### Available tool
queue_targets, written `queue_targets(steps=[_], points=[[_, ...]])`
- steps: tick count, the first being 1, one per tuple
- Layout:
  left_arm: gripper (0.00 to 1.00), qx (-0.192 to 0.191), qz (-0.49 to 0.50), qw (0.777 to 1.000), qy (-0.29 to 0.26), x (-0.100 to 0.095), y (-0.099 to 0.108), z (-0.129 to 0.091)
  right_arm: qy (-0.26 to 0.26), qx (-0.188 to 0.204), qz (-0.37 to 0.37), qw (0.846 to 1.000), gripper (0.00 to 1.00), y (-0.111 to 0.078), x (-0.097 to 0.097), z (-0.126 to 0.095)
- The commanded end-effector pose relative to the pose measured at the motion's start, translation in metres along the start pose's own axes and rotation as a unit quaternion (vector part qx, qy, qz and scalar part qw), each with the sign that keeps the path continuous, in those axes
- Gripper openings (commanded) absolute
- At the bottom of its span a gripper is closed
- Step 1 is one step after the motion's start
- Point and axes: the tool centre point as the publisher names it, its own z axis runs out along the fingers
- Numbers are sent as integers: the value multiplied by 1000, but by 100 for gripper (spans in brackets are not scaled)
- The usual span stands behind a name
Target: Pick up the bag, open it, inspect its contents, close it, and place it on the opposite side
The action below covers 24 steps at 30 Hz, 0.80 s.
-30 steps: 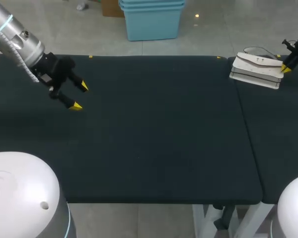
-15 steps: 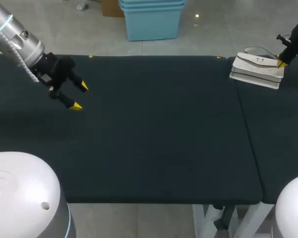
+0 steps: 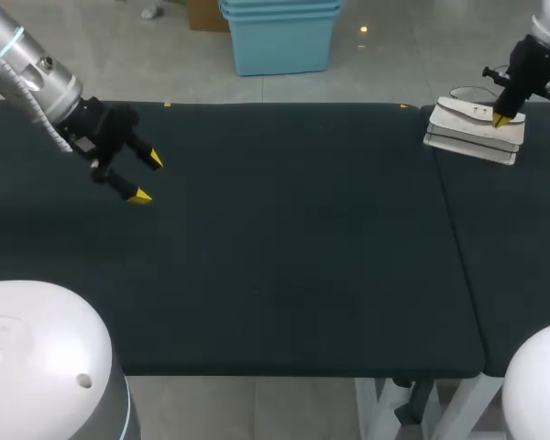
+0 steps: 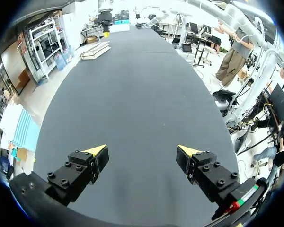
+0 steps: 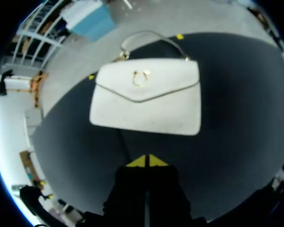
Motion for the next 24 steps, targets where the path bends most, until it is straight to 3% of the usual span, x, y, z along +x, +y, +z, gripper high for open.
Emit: queue_targets(steps=[1, 3, 5, 6, 15, 24], points=[[100, 1, 0, 1000, -1, 0, 1, 1, 0, -62, 4, 998, 0, -18, 3, -10], [100, 1, 0, 1000, -1, 0, 1, 1, 8, -66, 4, 998, 6, -21, 2, -14], [100, 1, 0, 1000, -1, 0, 1, 1, 18, -73, 8, 997, 61, -23, -4, -22], [100, 1, 0, 1000, -1, 0, 1, 1, 26, -73, 12, 997, 100, -22, -7, -25], [100, 1, 0, 1000, -1, 0, 1, 1, 75, -59, 53, 994, 100, 5, -54, -33], [100, 1, 0, 1000, -1, 0, 1, 1, 60, -56, 78, 994, 100, 24, -70, -23]])
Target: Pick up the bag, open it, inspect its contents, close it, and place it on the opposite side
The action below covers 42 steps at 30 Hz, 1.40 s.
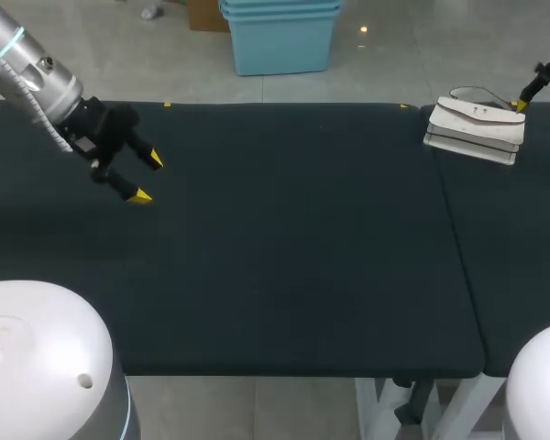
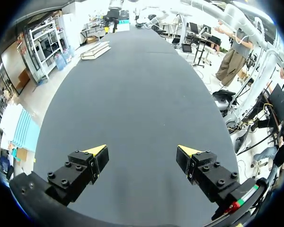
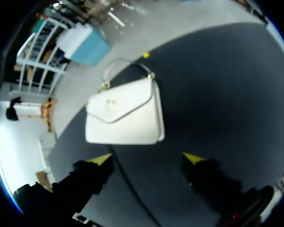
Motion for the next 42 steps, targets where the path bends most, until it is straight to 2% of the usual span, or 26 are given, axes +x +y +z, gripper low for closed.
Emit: queue_targets(steps=[1, 13, 15, 17, 18, 25, 32, 33, 35, 37, 40, 42], points=[[100, 1, 0, 1000, -1, 0, 1, 1, -15, 12, 1, 1000, 100, 11, -3, 8], [100, 1, 0, 1000, -1, 0, 1, 1, -15, 12, 1, 1000, 100, 11, -3, 8], [100, 1, 0, 1000, -1, 0, 1, 1, 16, 44, 5, 999, 100, 17, -6, 18], [100, 1, 0, 1000, -1, 0, 1, 1, 21, 51, 20, 998, 100, 22, -9, 25], [100, 1, 0, 1000, -1, 0, 1, 1, 39, 62, 18, 997, 100, 24, -11, 29], [100, 1, 0, 1000, -1, 0, 1, 1, 69, 98, 26, 992, 100, 38, -13, 41], [100, 1, 0, 1000, -1, 0, 1, 1, 78, 127, 22, 989, 100, 50, -6, 55], [100, 1, 0, 1000, -1, 0, 1, 1, 77, 129, 23, 988, 98, 51, -6, 57], [100, 1, 0, 1000, -1, 0, 1, 1, 79, 139, 27, 987, 79, 54, -6, 63], [100, 1, 0, 1000, -1, 0, 1, 1, 81, 146, 30, 985, 73, 55, -7, 67], [100, 1, 0, 1000, -1, 0, 1, 1, 84, 151, 32, 984, 50, 57, -8, 72], [100, 1, 0, 1000, -1, 0, 1, 1, 90, 156, 31, 983, 48, 58, -8, 73]])
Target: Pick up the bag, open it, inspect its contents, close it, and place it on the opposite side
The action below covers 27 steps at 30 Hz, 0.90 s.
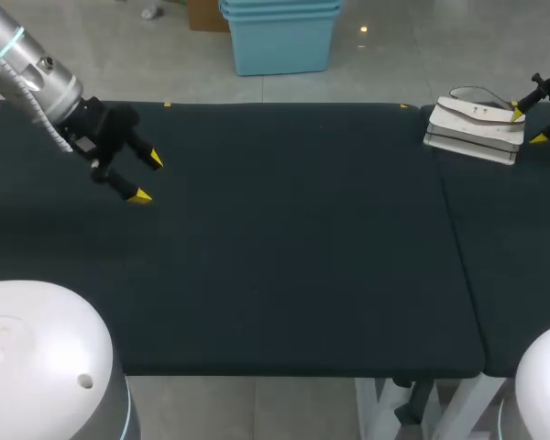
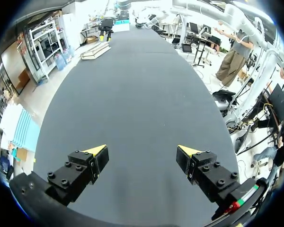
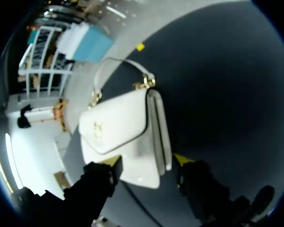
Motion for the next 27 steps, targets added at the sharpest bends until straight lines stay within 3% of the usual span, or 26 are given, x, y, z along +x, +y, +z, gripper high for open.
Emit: queue_targets(steps=[1, 13, 27], points=[[100, 1, 0, 1000, -1, 0, 1, 1, 10, 102, -4, 995, 47, 11, -3, 7], [100, 1, 0, 1000, -1, 0, 1, 1, 22, 121, -10, 992, 38, 10, -5, 12], [100, 1, 0, 1000, -1, 0, 1, 1, 30, 128, -15, 991, 39, 7, -4, 12]])
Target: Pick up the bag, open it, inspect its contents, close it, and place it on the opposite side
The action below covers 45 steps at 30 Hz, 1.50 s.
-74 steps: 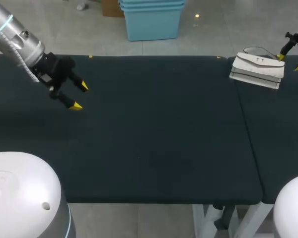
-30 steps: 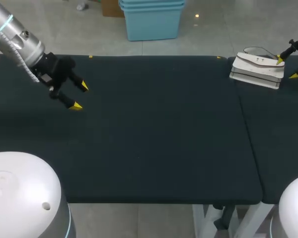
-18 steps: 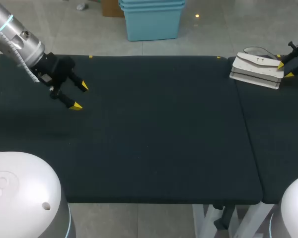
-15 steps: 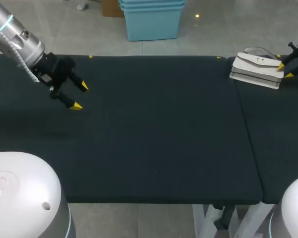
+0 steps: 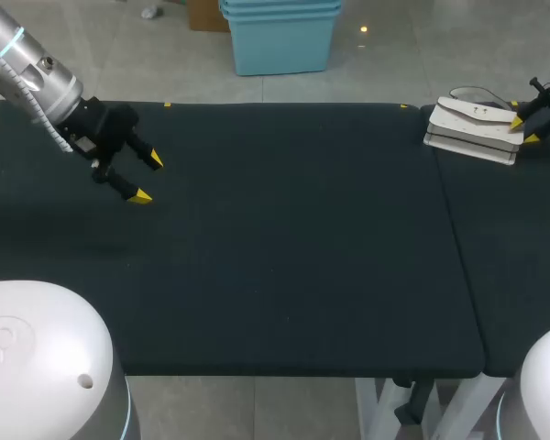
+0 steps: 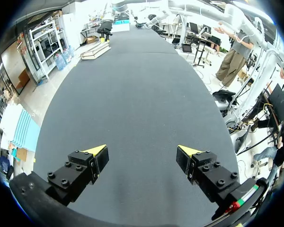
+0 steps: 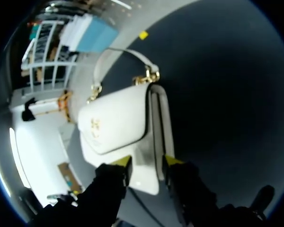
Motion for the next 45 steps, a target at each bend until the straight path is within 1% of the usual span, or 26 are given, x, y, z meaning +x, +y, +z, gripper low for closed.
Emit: queue_targets(steps=[1, 3, 7, 10, 12, 13, 15, 16, 22, 27, 38, 45], points=[[100, 1, 0, 1000, -1, 0, 1, 1, 4, 83, 0, 997, 39, 6, -3, -3], [100, 1, 0, 1000, -1, 0, 1, 1, 4, 83, 0, 997, 38, 6, -3, -3], [100, 1, 0, 1000, -1, 0, 1, 1, 6, 87, 1, 996, 34, 7, -2, 0], [100, 1, 0, 1000, -1, 0, 1, 1, 10, 92, 1, 996, 34, 7, -2, 3], [100, 1, 0, 1000, -1, 0, 1, 1, 17, 96, 4, 995, 31, 7, -2, 4], [100, 1, 0, 1000, -1, 0, 1, 1, 19, 97, 5, 995, 24, 7, -2, 4], [100, 1, 0, 1000, -1, 0, 1, 1, 23, 99, 5, 995, 2, 7, -2, 5], [100, 1, 0, 1000, -1, 0, 1, 1, 24, 100, 5, 995, 0, 7, -2, 6], [100, 1, 0, 1000, -1, 0, 1, 1, 30, 106, 1, 994, 0, 6, -2, 5], [100, 1, 0, 1000, -1, 0, 1, 1, 41, 113, -9, 993, 0, -1, 2, 3], [100, 1, 0, 1000, -1, 0, 1, 1, 47, 149, -49, 987, 0, -27, 21, 19], [100, 1, 0, 1000, -1, 0, 1, 1, 47, 163, -62, 984, 0, -37, 24, 26]])
